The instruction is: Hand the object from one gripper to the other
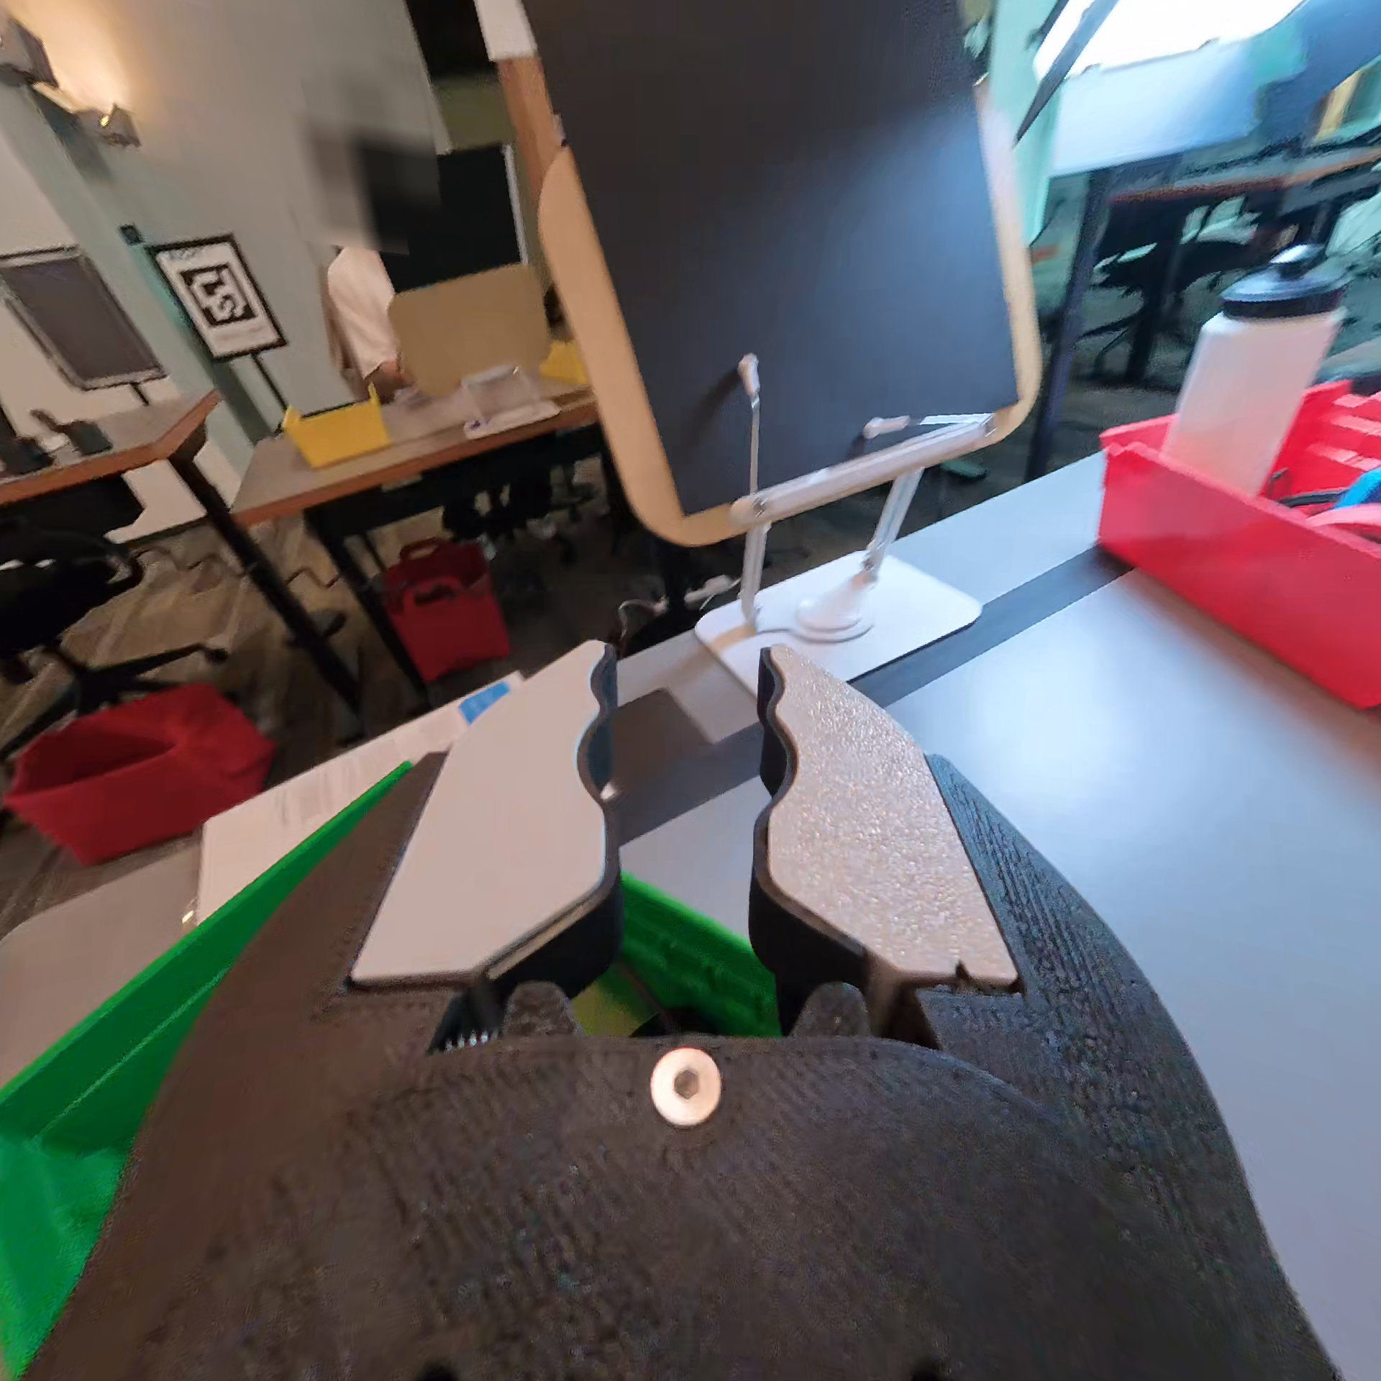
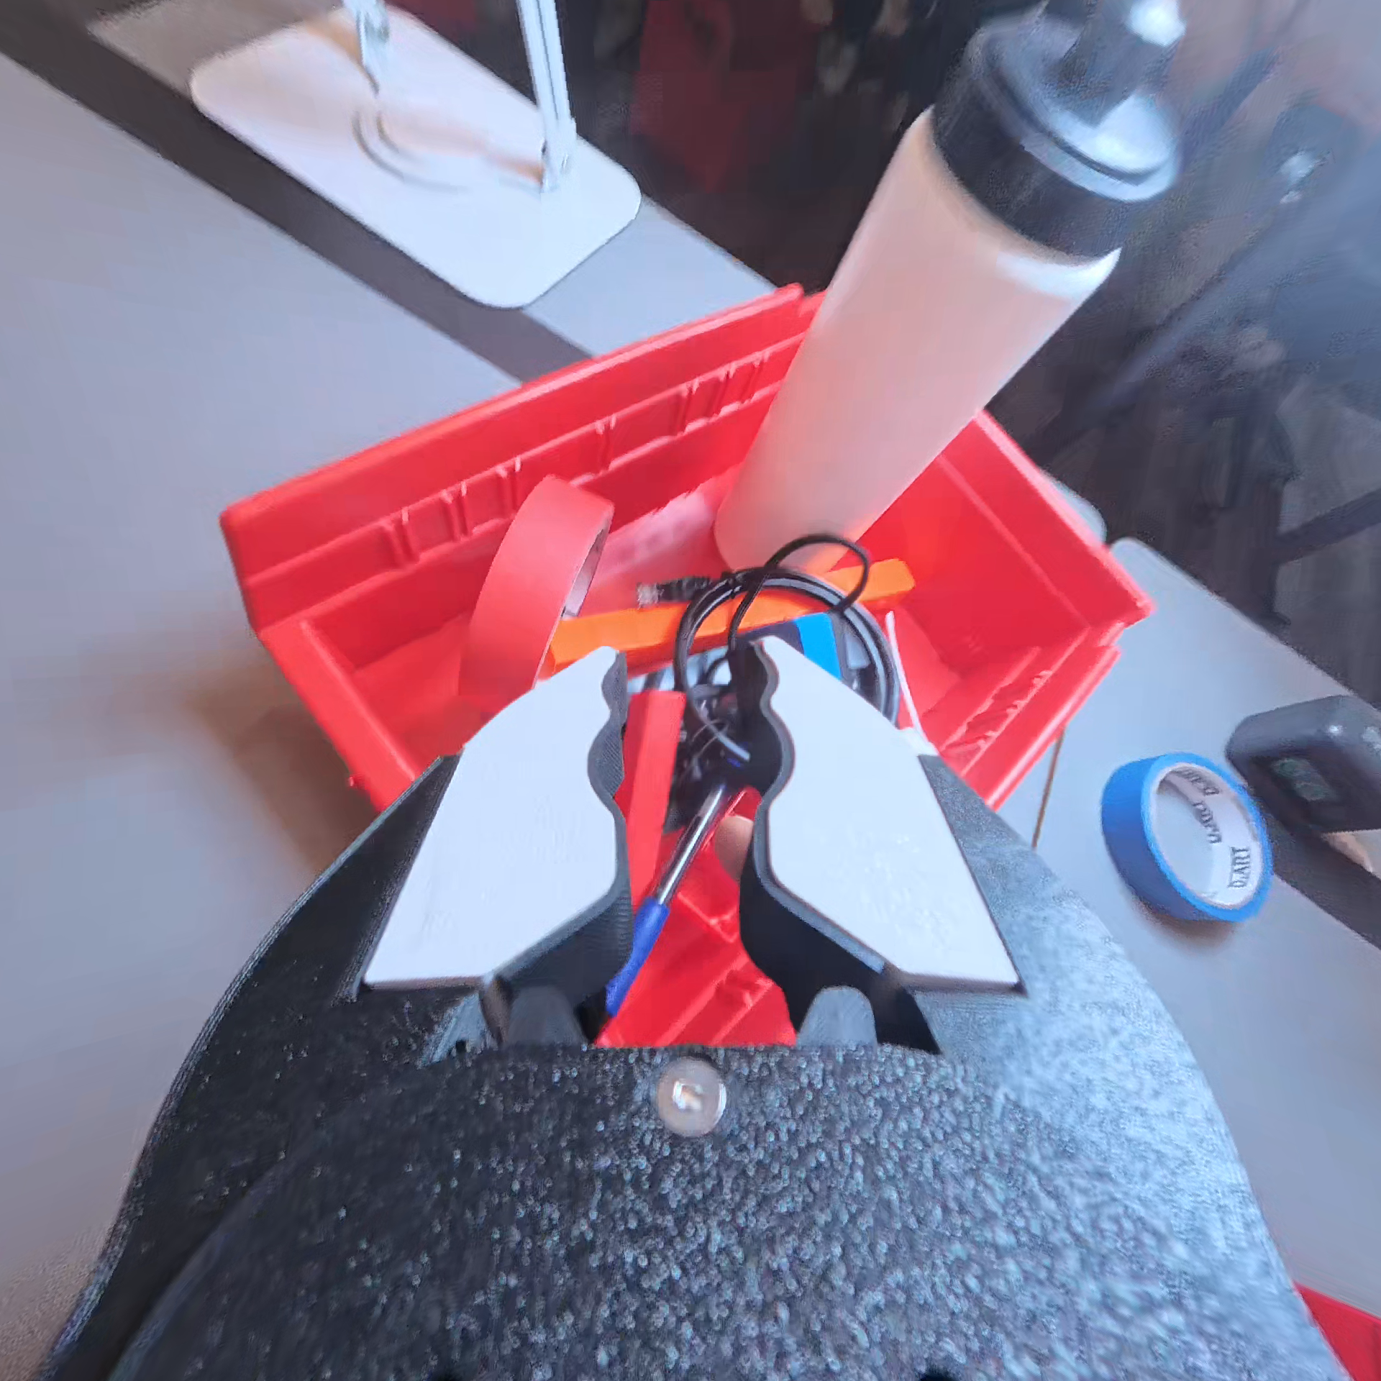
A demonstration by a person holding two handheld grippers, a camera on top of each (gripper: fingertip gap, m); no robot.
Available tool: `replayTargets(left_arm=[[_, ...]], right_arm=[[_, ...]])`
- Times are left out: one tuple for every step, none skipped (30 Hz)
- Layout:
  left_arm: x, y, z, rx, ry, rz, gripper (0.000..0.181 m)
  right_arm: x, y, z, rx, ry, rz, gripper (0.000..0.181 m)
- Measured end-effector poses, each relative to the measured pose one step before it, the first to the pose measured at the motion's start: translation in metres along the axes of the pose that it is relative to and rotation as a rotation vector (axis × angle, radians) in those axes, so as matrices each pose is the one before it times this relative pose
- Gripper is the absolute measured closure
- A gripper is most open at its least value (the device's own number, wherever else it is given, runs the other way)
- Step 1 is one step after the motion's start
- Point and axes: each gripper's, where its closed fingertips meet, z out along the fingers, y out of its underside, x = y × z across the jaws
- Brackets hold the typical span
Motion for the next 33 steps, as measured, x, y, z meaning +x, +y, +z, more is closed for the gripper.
replayTargets(left_arm=[[-0.00795,0.00928,0.00060,-0.0371,-0.0274,0.0103,0.145],[-0.00784,0.00996,0.00068,-0.0435,-0.0264,0.0110,0.144],[-0.00758,0.01074,0.00092,-0.0476,-0.0240,0.0119,0.144],[-0.00721,0.01168,0.00142,-0.0522,-0.0222,0.0101,0.144],[-0.00641,0.01236,0.00209,-0.0536,-0.0180,0.0076,0.143],[-0.00542,0.01261,0.00306,-0.0503,-0.0124,0.0011,0.143],[-0.00320,0.01228,0.00443,-0.0435,0.0023,-0.0110,0.143],[0.00027,0.01191,0.00594,-0.0376,0.0258,-0.0284,0.143],[0.00325,0.01083,0.00678,-0.0322,0.0468,-0.0439,0.143],[0.00394,0.00874,0.00688,-0.0243,0.0519,-0.0501,0.142],[0.00250,0.00660,0.00628,-0.0150,0.0409,-0.0485,0.142],[0.00122,0.00501,0.00520,-0.0105,0.0298,-0.0427,0.143],[0.00166,0.00415,0.00424,-0.0109,0.0291,-0.0372,0.143],[0.00300,0.00434,0.00367,-0.0158,0.0339,-0.0351,0.143],[0.00322,0.00549,0.00385,-0.0260,0.0336,-0.0381,0.143],[0.00173,0.00741,0.00474,-0.0380,0.0244,-0.0396,0.143],[-0.00096,0.00766,0.00535,-0.0392,0.0074,-0.0322,0.144],[-0.00307,0.00663,0.00560,-0.0298,-0.0059,-0.0232,0.145],[-0.00213,0.00616,0.00565,-0.0260,0.0002,-0.0184,0.145],[-0.00077,0.00585,0.00562,-0.0263,0.0104,-0.0196,0.148],[-0.00073,0.00376,0.00437,-0.0138,0.0123,-0.0198,0.151],[0.00078,0.00041,0.00200,0.0063,0.0239,-0.0186,0.156],[0.00384,0.00009,0.00080,0.0047,0.0416,-0.0145,0.162],[0.00405,0.00059,-0.00020,-0.0027,0.0355,-0.0027,0.173],[0.00066,0.00055,-0.00090,-0.0032,0.0032,0.0054,0.175],[0.00100,0.00087,-0.00112,-0.0068,0.0020,0.0097,0.177],[0.00152,0.00060,-0.00090,-0.0056,0.0060,0.0033,0.180],[0.00016,0.00016,-0.00077,-0.0009,0.0014,-0.0040,0.181],[0.00001,-0.00035,-0.00066,0.0047,0.0051,-0.0068,0.181],[0.00011,-0.00113,-0.00067,0.0117,0.0104,-0.0120,0.181],[-0.00008,-0.00209,-0.00105,0.0183,0.0120,-0.0143,0.181],[-0.00085,-0.00314,-0.00171,0.0243,0.0080,-0.0151,0.181],[-0.00178,-0.00324,-0.00222,0.0238,-0.0009,-0.0152,0.181]], right_arm=[[0.00426,-0.00970,-0.00573,0.0570,0.0190,0.0126,0.151],[0.00261,-0.01072,-0.00601,0.0604,0.0100,0.0130,0.151],[0.00168,-0.01121,-0.00582,0.0619,0.0075,0.0129,0.152],[0.00049,-0.01082,-0.00532,0.0569,0.0032,0.0086,0.152],[0.00006,-0.01026,-0.00480,0.0525,0.0035,0.0011,0.153],[-0.00025,-0.00920,-0.00426,0.0475,0.0047,-0.0049,0.154],[-0.00119,-0.00722,-0.00340,0.0351,-0.0005,-0.0084,0.154],[-0.00106,-0.00584,-0.00268,0.0249,0.0007,-0.0105,0.155],[-0.00036,-0.00541,-0.00230,0.0231,0.0070,-0.0132,0.156],[-0.00075,-0.00476,-0.00198,0.0205,0.0057,-0.0142,0.158],[-0.00184,-0.00391,-0.00154,0.0153,-0.0021,-0.0140,0.158],[-0.00192,-0.00367,-0.00123,0.0130,-0.0026,-0.0138,0.158],[-0.00139,-0.00370,-0.00096,0.0140,0.0013,-0.0147,0.159],[-0.00123,-0.00377,-0.00070,0.0143,0.0013,-0.0136,0.160],[-0.00232,-0.00334,-0.00059,0.0121,-0.0063,-0.0117,0.160],[-0.00272,-0.00310,-0.00040,0.0111,-0.0102,-0.0107,0.160],[-0.00266,-0.00306,-0.00028,0.0119,-0.0091,-0.0106,0.160],[-0.00262,-0.00303,-0.00022,0.0121,-0.0091,-0.0117,0.161],[-0.00254,-0.00285,-0.00016,0.0113,-0.0089,-0.0119,0.161],[-0.00238,-0.00285,-0.00003,0.0115,-0.0066,-0.0110,0.162],[-0.00233,-0.00280,0.00003,0.0110,-0.0061,-0.0097,0.162],[-0.00219,-0.00262,0.00017,0.0095,-0.0052,-0.0088,0.162],[-0.00191,-0.00250,0.00017,0.0091,-0.0025,-0.0083,0.163],[-0.00197,-0.00224,0.00029,0.0074,-0.0023,-0.0080,0.163],[-0.00234,-0.00206,0.00034,0.0040,-0.0049,-0.0076,0.163],[-0.00232,-0.00209,0.00033,0.0031,-0.0036,-0.0089,0.163],[-0.00206,-0.00256,0.00007,0.0049,-0.0010,-0.0110,0.163],[-0.00215,-0.00267,-0.00022,0.0048,-0.0021,-0.0113,0.163],[-0.00216,-0.00263,-0.00044,0.0045,-0.0027,-0.0114,0.164],[-0.00150,-0.00278,-0.00082,0.0061,0.0008,-0.0122,0.163],[-0.00070,-0.00302,-0.00119,0.0073,0.0044,-0.0124,0.164],[-0.00039,-0.00282,-0.00135,0.0067,0.0040,-0.0103,0.164],[-0.00049,-0.00251,-0.00147,0.0047,0.0011,-0.0063,0.164]])
